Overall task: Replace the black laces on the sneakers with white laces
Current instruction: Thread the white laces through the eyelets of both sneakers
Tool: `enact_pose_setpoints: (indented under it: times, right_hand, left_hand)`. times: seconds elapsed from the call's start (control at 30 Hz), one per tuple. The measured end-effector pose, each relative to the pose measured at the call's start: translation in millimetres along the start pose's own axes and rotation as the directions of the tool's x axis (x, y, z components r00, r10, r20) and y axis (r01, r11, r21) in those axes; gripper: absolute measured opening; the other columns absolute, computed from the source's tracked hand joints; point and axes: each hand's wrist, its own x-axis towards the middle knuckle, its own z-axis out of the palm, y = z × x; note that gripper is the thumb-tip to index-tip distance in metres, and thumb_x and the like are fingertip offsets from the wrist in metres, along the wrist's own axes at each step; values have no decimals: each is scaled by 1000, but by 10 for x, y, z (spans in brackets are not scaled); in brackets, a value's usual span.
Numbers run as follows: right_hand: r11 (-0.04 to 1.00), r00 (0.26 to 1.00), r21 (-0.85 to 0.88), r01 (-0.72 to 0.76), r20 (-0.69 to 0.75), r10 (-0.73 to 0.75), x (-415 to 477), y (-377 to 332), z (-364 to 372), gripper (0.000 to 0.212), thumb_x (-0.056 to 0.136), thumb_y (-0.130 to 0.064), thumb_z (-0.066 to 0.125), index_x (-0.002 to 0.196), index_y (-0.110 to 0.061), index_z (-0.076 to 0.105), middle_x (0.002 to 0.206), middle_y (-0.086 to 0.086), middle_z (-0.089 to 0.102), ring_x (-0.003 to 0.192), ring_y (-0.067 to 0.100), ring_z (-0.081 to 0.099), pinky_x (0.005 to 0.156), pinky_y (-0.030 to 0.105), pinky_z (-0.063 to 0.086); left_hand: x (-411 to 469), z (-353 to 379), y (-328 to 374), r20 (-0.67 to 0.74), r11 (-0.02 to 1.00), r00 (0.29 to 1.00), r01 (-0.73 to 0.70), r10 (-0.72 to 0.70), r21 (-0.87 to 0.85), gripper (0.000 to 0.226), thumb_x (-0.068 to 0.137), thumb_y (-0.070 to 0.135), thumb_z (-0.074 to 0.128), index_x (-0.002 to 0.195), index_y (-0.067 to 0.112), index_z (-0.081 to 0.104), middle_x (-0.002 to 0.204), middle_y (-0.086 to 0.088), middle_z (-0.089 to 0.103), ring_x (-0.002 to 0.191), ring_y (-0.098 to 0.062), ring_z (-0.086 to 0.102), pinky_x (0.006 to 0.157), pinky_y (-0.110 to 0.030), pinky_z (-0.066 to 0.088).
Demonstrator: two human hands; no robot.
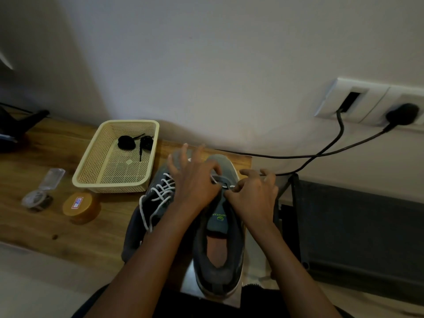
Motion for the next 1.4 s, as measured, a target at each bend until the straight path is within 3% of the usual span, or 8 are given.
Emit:
enact_pose_setpoints:
  times: [0.1,0.23,0.47,0.67,0.9,1.03,1.2,1.4]
  right_hand:
    - [1000,1000,-1,8,-21,-8,0,3,11,25,81,-30,65,96,-12,73,137,-8,50,134,23,21,100,34,22]
    - [999,1000,-33,5,4,-5,1,10,-3,28,82,-36,64,97,-14,74,137,-9,49,133,22,21,99,35,23]
    - [1000,1000,2,-10,-23,10,-7,3,-8,25,80,-32,65,93,-12,73,132,-8,53,131,22,26,98,35,24]
    - [1000,1000,-7,-1,-15,1,5,0,-2,28,81,-35,65,95,-12,73,132,-8,53,130,21,25,97,35,24]
    - [1000,1000,-11,-6,-24,6,7,1,7,29,80,-37,65,94,-13,74,130,-8,55,128,21,27,95,34,26]
    - [1000,1000,0,-18,-24,18,3,11,-1,27,80,-34,64,94,-13,74,127,-8,57,127,21,29,94,34,26]
    - [999,999,7,-31,-28,32,19,-5,9,26,80,-33,64,92,-12,74,124,-8,58,124,21,31,92,33,26]
    - [1000,1000,6,-14,-12,14,21,13,14,28,81,-34,64,96,-12,73,128,-8,55,125,21,29,93,33,25]
  left_hand:
    - [-37,74,53,99,999,994,38,-40,21,14,85,38,65,98,34,64,154,3,23,145,-28,-5,111,-57,-8]
    - [-42,76,65,63,995,994,93,-95,19,4,86,32,63,89,31,66,150,4,30,145,-27,2,111,-56,-7]
    - [53,-58,-172,-261,952,916,287,-305,-106,5,87,35,62,91,31,63,140,9,43,137,-21,21,111,-52,5]
    - [10,-14,31,-48,1000,999,21,-21,-10,21,78,40,69,98,37,62,154,5,21,145,-26,-3,110,-55,-6]
    - [-47,81,106,90,991,987,136,-136,11,7,88,32,61,93,33,66,153,3,25,145,-30,-2,110,-59,-8]
    - [-14,59,48,-43,980,980,190,-193,-65,4,87,29,62,86,31,65,148,7,33,144,-23,7,111,-55,-6]
    - [35,-55,-80,-280,928,891,308,-358,-209,8,87,27,61,83,33,57,139,6,45,136,-22,23,112,-49,10]
    - [23,13,-9,-44,999,998,40,-40,-16,27,81,31,66,106,39,60,157,4,13,145,-27,-6,111,-54,-6]
